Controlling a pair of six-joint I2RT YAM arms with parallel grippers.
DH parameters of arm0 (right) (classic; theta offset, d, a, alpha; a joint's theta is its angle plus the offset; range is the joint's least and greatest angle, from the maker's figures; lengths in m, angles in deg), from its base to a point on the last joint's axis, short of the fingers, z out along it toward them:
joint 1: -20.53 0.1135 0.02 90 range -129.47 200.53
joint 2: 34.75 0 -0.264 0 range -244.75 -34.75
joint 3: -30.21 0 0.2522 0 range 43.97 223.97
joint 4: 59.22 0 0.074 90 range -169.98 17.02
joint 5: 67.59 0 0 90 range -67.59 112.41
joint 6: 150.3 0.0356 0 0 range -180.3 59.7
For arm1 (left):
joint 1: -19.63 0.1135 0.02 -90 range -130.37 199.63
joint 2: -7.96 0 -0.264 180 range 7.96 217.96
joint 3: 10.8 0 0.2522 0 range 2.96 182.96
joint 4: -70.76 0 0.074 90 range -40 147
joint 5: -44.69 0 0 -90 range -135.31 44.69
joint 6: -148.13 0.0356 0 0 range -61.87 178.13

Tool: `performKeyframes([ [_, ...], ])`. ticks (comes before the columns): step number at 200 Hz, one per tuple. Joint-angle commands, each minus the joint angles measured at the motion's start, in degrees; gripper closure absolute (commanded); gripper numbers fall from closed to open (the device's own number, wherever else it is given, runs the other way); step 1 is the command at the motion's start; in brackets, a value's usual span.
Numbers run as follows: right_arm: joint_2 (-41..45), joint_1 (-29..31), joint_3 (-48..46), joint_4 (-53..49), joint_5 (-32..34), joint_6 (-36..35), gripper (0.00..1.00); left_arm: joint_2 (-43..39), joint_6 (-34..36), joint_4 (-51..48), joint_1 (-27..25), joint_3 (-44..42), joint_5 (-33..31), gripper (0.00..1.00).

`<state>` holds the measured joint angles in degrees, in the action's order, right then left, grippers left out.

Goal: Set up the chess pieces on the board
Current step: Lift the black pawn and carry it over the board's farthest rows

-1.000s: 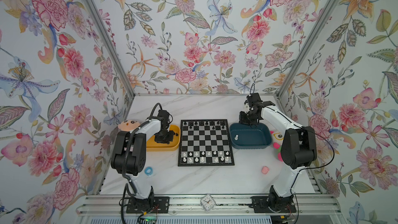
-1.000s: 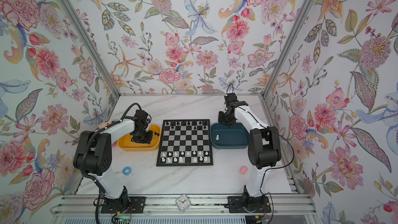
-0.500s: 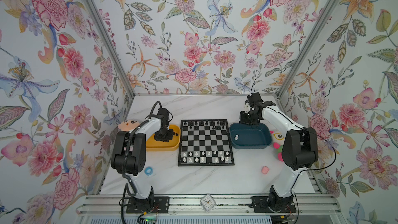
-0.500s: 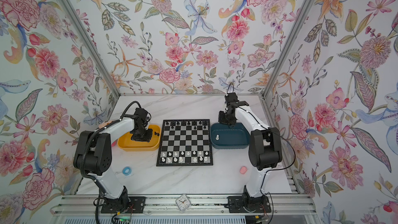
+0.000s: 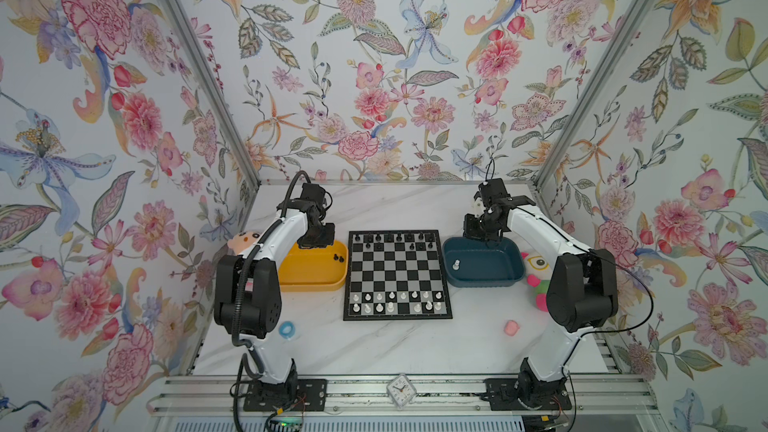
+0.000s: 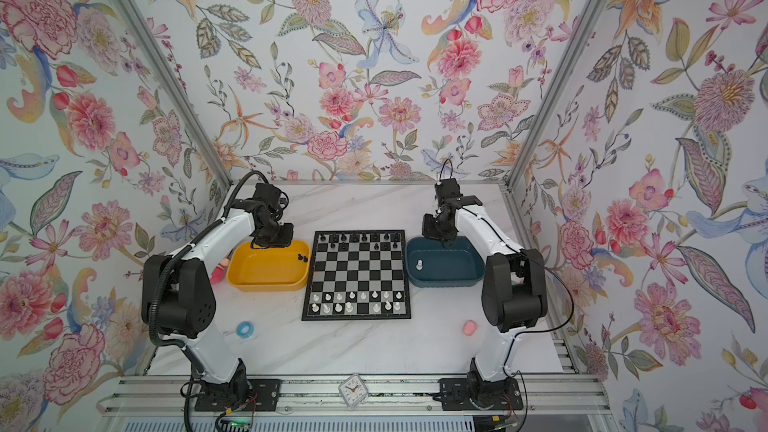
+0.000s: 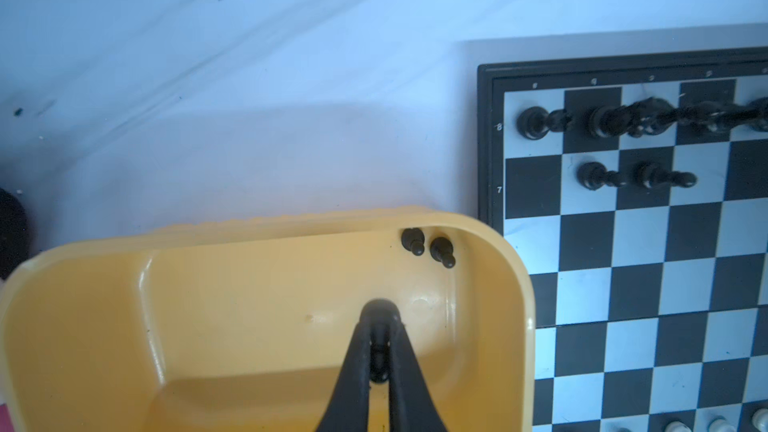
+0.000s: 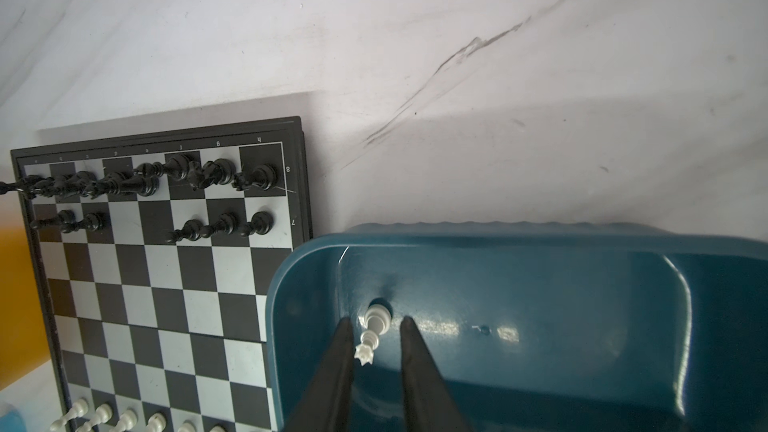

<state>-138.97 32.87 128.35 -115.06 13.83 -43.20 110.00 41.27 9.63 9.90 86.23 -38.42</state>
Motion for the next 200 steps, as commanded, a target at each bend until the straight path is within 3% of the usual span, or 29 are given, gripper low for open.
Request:
performKeyframes([
  [1,1.9,0.0,-1.0,0.6,-0.5,-1.1,0.78,1.4,1.7,-3.1,-2.6,5.8,0.3,1.00],
  [94,6.1,-1.3,-6.4,4.4,-2.0,-1.9,0.77,15.7,4.4,-7.0,-16.9,26.8,4.6,1.00],
  [200,8.2,-2.5,-12.5,8.8,-5.2,-2.3,0.77,21.9,3.9,-7.7,-24.1,30.6,7.1,1.00],
])
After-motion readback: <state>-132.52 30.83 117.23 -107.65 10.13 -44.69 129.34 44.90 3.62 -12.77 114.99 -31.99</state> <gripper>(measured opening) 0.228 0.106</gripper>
